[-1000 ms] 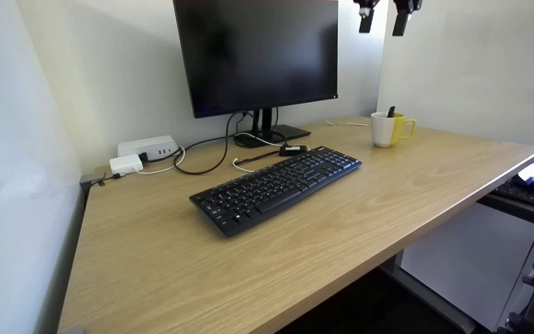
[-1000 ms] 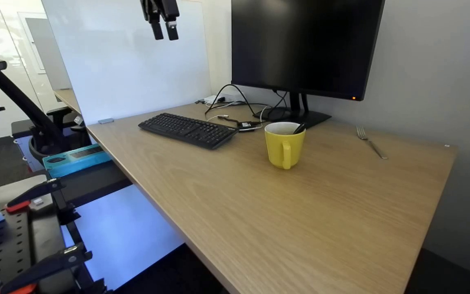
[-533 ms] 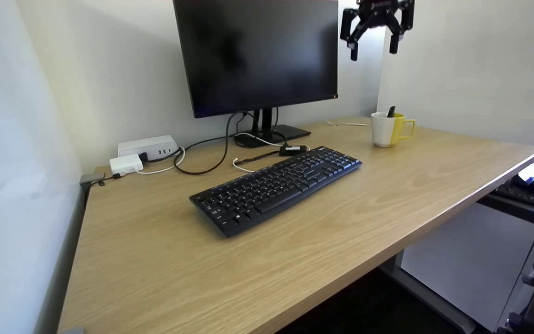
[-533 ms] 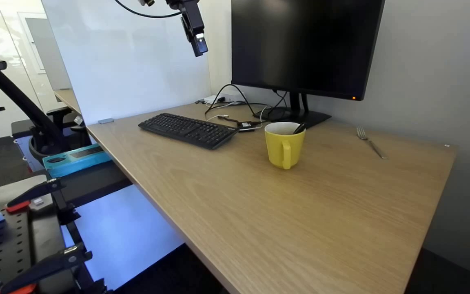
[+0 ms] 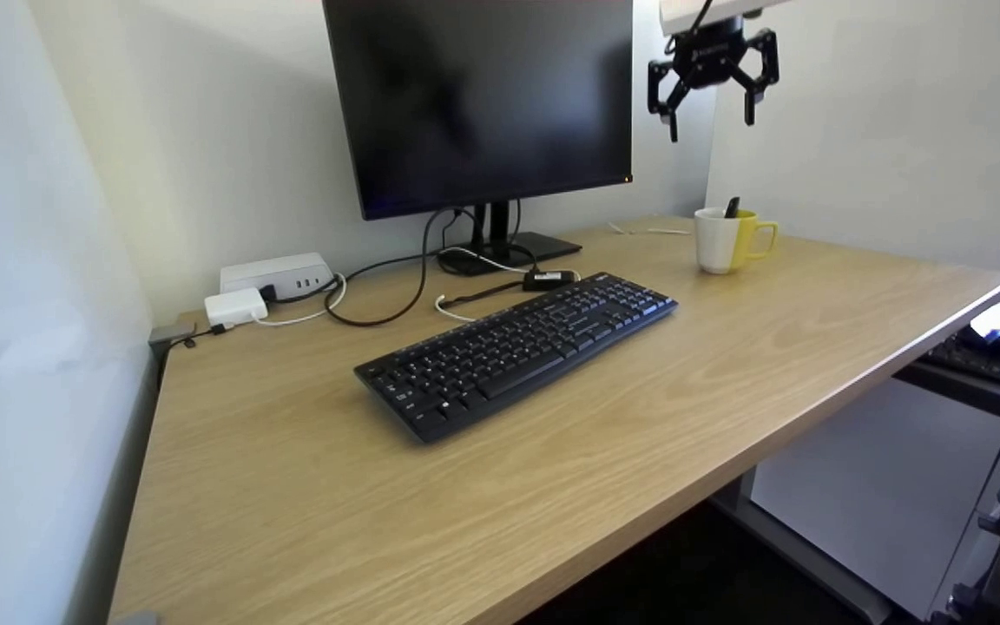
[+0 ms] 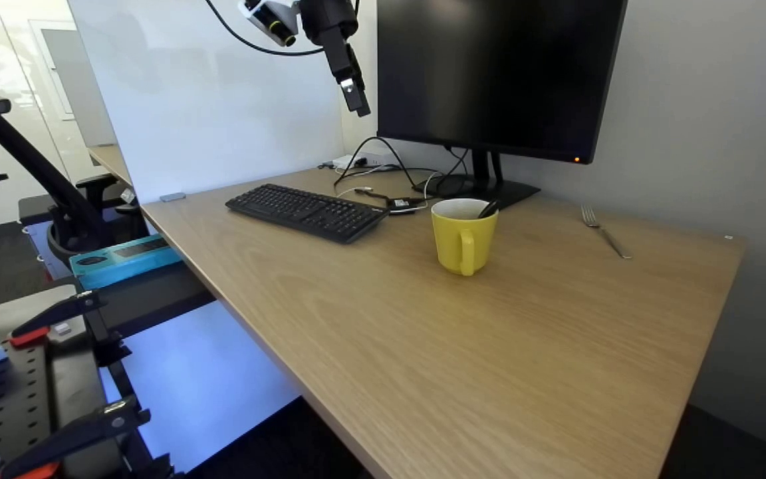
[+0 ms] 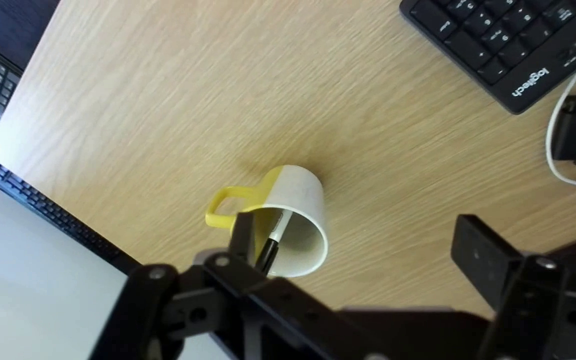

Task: Remove the marker out of the cup and put it on the table

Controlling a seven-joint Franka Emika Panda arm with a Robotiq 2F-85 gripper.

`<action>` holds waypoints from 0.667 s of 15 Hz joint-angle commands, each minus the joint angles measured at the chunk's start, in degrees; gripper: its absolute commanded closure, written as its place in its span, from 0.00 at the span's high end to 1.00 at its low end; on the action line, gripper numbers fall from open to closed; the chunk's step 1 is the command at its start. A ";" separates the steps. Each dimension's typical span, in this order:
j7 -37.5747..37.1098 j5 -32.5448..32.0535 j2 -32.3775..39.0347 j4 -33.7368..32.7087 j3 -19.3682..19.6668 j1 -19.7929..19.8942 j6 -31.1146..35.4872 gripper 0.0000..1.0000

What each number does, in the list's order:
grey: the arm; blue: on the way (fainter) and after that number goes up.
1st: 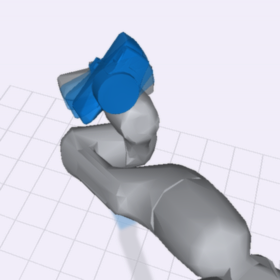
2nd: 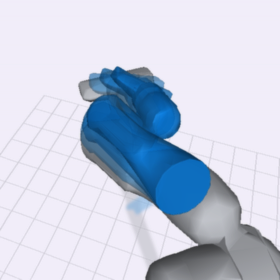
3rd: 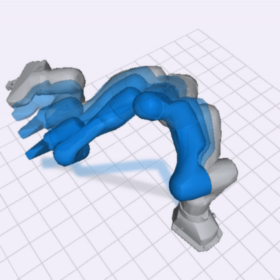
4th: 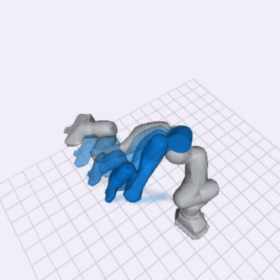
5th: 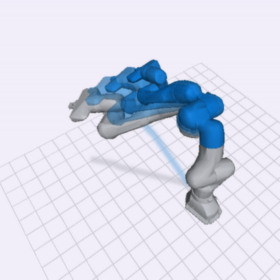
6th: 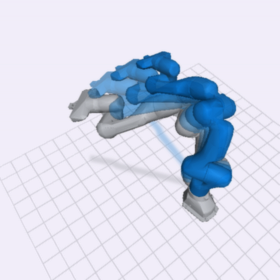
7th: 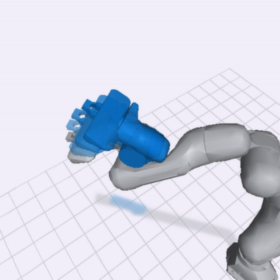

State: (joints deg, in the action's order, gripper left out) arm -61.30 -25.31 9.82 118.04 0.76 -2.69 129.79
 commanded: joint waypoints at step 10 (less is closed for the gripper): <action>-2.42 -4.35 9.63 -7.33 6.77 -0.21 0.71 1.00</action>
State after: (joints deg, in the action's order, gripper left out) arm -63.75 -28.38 16.93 113.47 6.19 -2.65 130.11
